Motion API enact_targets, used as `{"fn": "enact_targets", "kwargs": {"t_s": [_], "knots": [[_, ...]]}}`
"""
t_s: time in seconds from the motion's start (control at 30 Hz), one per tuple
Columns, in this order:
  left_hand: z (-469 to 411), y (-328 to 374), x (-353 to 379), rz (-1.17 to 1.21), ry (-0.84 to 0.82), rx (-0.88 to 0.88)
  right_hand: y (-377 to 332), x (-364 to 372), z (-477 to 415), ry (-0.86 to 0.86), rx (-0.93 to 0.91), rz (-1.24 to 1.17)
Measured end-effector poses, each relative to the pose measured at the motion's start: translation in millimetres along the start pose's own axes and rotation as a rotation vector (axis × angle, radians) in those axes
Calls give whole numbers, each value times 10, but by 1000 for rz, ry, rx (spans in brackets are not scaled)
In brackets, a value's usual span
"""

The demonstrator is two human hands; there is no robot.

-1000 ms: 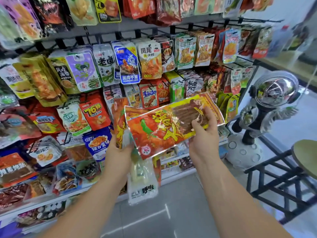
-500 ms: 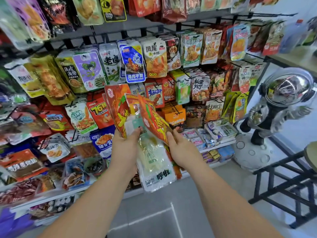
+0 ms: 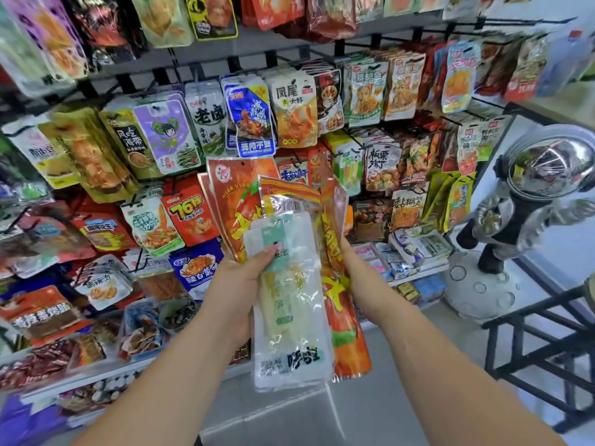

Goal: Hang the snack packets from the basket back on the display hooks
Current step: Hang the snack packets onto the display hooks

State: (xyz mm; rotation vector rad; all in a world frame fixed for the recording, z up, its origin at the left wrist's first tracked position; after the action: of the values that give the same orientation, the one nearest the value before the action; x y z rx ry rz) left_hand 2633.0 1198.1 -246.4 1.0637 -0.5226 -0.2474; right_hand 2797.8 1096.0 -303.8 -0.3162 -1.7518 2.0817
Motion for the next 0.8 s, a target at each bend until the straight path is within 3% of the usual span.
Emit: {"fn": "enact_targets", "kwargs": {"t_s": [0.07,0.17,0.3,0.43,0.8], "knots": [[-87,21,-54,5,-18,-20,79,99,-71,-16,115,-295],[-262,32,-179,11,-29,-30,230,195,-270,44,144,-425],[-556,-31,-484,-24,36,-30,427,267,-410,238,154,-299],[-868,-174,-807,-122,114,18,662,262,-491,395,223,-350],[-1133,-497,-1150,-233,404,80,752,-59,-976,369,321,-194]]}}
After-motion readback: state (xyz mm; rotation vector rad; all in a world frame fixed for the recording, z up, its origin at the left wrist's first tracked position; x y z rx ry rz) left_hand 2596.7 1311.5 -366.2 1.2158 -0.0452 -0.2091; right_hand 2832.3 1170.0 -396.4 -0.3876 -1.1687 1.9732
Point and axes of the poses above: each hand's wrist, its own z-axis away from the middle knuckle, its own x-axis out of the palm, y = z × x, the point moved 2 cm from there along -z, towards the middle knuckle, and after that the axes turned 2 degrees about -z, right-handed, at the moved point
